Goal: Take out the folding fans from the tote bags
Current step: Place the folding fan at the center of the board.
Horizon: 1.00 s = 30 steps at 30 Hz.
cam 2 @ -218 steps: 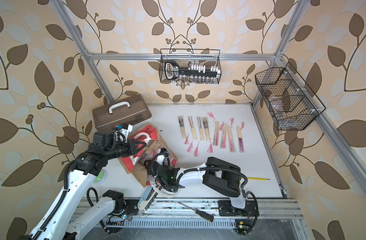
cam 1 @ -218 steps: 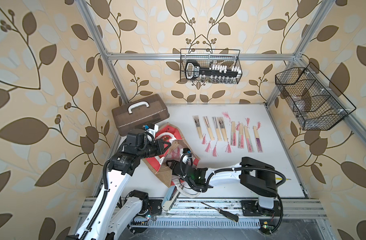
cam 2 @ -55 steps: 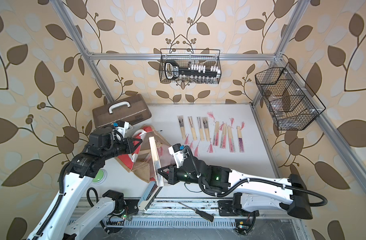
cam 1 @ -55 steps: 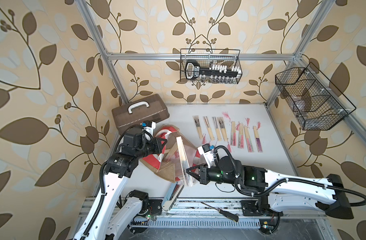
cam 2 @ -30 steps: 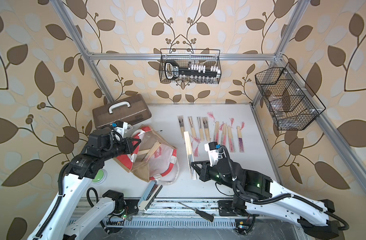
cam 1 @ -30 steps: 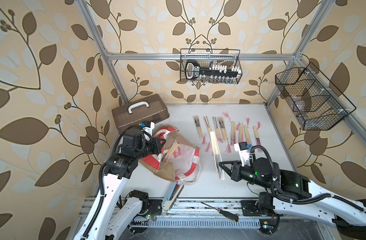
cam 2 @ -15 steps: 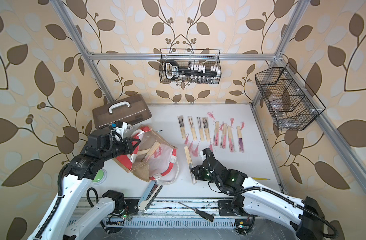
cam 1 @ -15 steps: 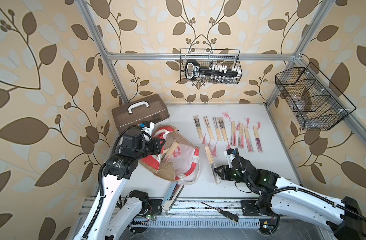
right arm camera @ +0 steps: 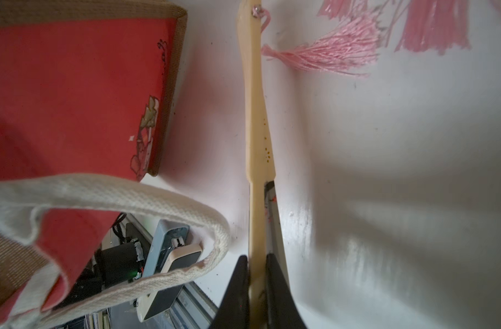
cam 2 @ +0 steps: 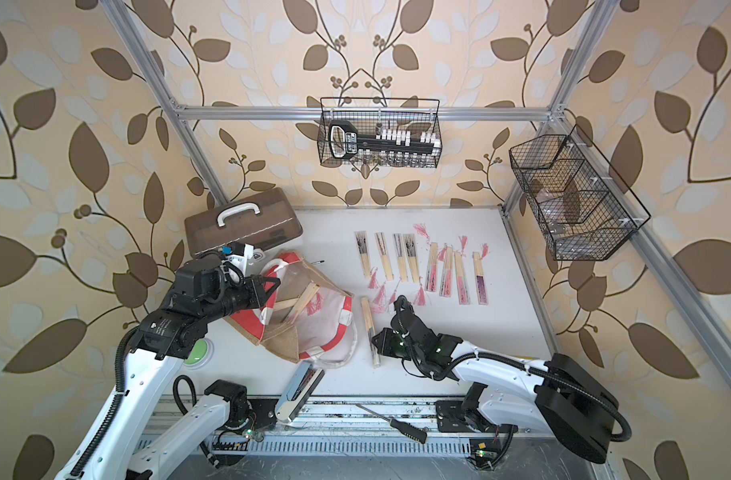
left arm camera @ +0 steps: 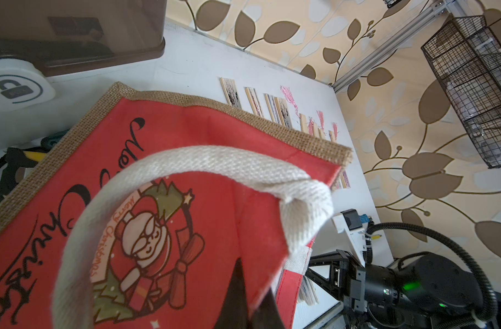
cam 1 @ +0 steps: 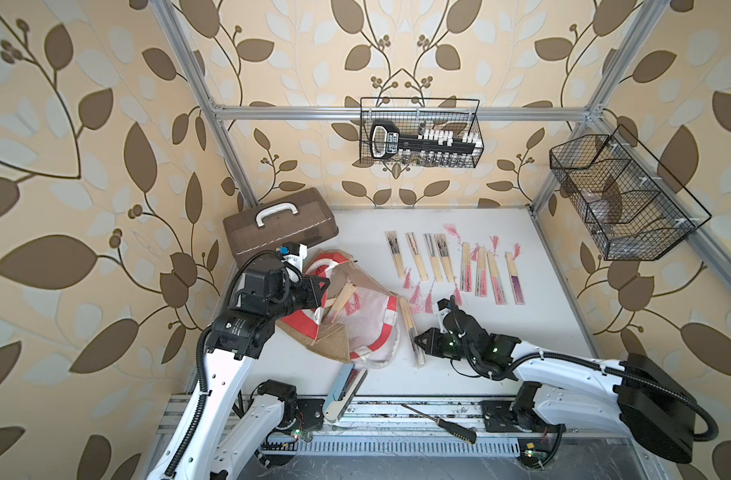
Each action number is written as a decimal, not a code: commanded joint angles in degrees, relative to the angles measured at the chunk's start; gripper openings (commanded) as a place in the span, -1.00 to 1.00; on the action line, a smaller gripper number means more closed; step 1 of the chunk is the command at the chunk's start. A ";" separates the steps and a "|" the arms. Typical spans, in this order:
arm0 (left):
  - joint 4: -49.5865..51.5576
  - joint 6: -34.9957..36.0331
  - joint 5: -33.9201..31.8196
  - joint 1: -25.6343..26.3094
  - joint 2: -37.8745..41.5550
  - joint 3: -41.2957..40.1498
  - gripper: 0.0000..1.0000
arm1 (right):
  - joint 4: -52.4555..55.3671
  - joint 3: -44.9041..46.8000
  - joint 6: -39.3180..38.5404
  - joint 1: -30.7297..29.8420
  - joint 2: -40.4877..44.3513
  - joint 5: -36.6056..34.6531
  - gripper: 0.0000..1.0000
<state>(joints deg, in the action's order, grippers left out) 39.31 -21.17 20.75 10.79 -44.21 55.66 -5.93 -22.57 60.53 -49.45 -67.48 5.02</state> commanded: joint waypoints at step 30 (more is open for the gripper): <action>-1.77 1.31 0.43 -0.42 0.88 0.37 -1.00 | -1.20 -0.02 -2.06 0.63 -9.56 -4.96 -0.59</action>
<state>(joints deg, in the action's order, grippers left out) 39.33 -21.12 20.75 10.79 -44.21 55.66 -12.14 -21.08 59.48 -48.03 -77.45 3.22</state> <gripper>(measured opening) 0.046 0.202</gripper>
